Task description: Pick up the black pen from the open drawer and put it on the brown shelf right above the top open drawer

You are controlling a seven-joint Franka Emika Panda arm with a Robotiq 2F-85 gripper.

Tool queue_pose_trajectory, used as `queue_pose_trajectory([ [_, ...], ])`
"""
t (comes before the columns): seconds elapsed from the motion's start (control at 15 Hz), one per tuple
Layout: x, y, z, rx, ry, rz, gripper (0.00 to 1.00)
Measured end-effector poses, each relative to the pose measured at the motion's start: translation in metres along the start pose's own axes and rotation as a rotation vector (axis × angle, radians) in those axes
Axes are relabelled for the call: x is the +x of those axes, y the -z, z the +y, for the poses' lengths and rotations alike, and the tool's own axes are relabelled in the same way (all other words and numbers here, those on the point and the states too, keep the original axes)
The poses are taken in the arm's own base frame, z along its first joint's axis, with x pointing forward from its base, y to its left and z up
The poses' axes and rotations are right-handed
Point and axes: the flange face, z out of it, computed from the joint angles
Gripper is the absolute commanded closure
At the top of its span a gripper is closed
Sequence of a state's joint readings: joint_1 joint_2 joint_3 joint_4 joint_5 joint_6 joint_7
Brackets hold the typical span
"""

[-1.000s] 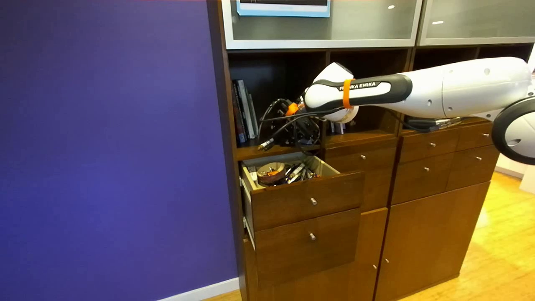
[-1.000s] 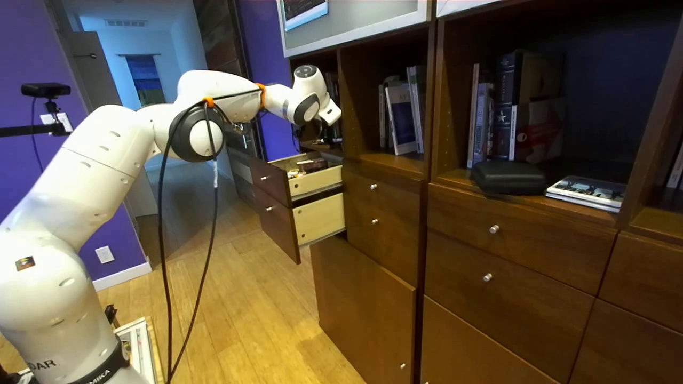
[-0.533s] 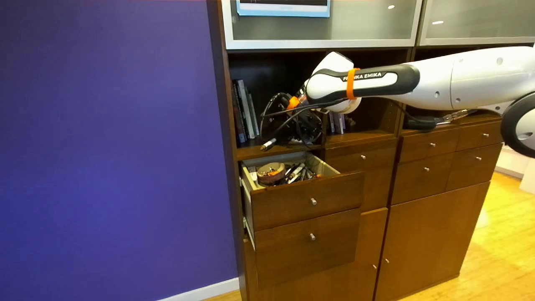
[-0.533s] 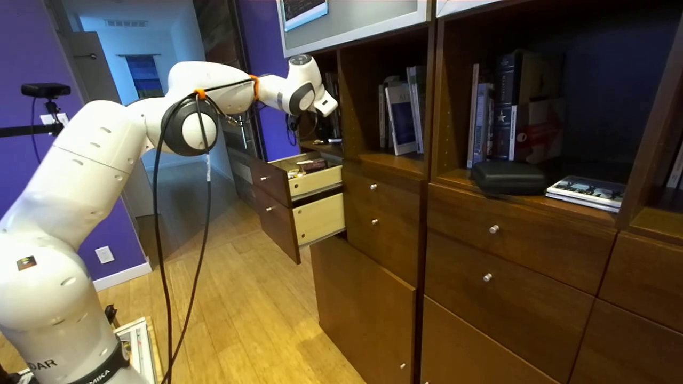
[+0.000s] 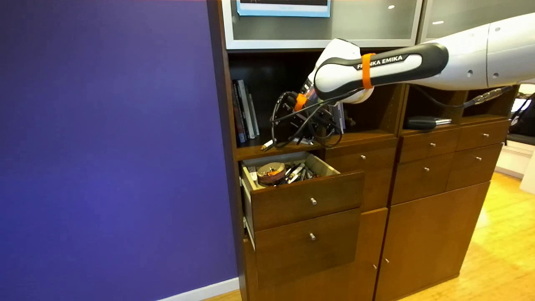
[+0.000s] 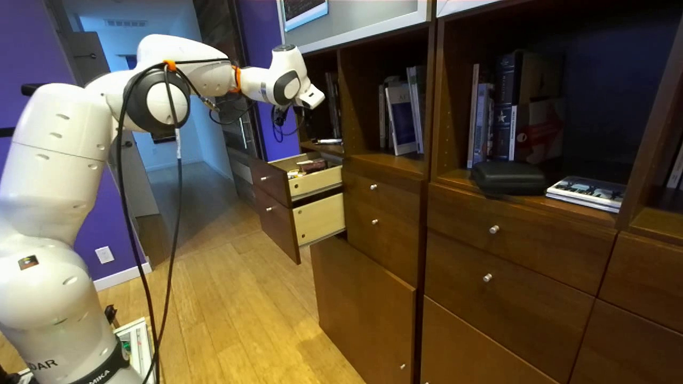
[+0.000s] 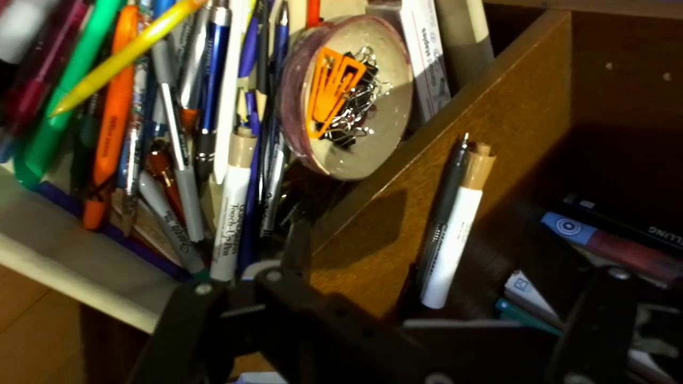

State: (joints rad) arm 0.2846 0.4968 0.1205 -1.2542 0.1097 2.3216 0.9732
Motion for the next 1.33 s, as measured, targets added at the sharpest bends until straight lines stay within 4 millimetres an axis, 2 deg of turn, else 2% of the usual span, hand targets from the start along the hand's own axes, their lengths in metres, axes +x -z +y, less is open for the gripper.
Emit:
queue_pose_trajectory([
  [0.4,-0.026,0.057,0.028,-0.098,0.052,0.006,0.00],
  [1.0,-0.070,0.150,0.084,-0.292,0.328,-0.125,0.00],
  [1.33,-0.080,0.183,0.119,-0.361,0.472,-0.133,0.00],
])
